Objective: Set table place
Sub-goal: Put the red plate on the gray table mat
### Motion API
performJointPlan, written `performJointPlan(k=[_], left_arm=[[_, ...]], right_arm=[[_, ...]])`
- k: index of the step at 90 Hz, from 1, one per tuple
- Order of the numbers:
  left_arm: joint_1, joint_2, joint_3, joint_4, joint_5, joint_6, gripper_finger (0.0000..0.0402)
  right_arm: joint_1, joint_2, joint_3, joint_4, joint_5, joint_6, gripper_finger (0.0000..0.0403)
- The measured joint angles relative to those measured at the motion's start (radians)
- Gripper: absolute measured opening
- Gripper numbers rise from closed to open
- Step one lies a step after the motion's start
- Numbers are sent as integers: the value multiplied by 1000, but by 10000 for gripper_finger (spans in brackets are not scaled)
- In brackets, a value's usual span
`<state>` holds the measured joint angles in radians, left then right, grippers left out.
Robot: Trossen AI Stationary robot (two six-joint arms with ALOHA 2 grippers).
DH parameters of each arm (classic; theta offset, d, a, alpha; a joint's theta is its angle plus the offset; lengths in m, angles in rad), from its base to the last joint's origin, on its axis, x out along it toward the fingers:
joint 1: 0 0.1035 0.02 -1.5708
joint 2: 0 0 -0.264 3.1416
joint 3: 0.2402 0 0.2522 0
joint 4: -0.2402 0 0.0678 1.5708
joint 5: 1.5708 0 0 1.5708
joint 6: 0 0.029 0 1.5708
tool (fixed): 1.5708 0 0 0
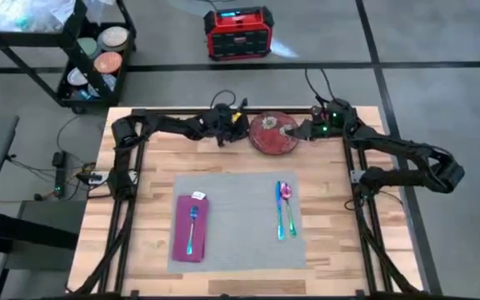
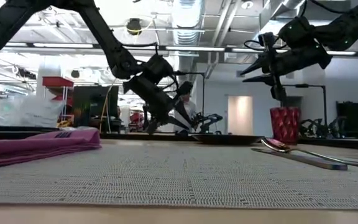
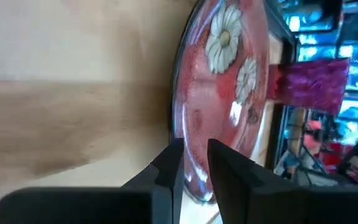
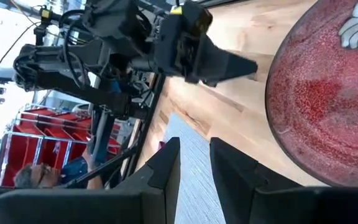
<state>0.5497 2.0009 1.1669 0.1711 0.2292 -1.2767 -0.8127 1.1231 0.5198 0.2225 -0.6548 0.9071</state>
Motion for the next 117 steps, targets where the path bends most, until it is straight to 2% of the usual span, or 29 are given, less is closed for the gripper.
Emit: performJointPlan(k=[17, 27, 37, 41, 49, 57, 71, 83, 95, 117], left_arm=[[-16, 59, 112, -104, 36, -11, 60], [-22, 60, 176, -186, 112, 51, 59], [-24, 60, 204, -208, 135, 66, 59], [-20, 61, 216, -223, 146, 75, 59], [-11, 59, 239, -271, 192, 109, 59], [-6, 60, 251, -325, 215, 140, 59], [6, 60, 252, -346, 234, 159, 59], [23, 60, 252, -354, 295, 186, 59], [43, 34, 253, -401, 288, 237, 59], [82, 2, 253, -500, 271, 335, 59]], right_arm=[[0, 1, 0, -16, -1, -12, 77], [-8, 2, 19, -164, 11, 37, 71], [6, 13, 71, -411, 52, -147, 29], [25, 20, 98, -503, 100, -244, 12], [68, 53, 164, -604, 228, -360, 3], [87, 118, 238, -679, 288, -453, 1], [134, 311, 370, -852, 406, -575, 0], [171, 413, 461, -875, 501, -626, 0], [159, 490, 521, -884, 578, -656, 0], [107, 631, 575, -943, 640, -734, 0]])
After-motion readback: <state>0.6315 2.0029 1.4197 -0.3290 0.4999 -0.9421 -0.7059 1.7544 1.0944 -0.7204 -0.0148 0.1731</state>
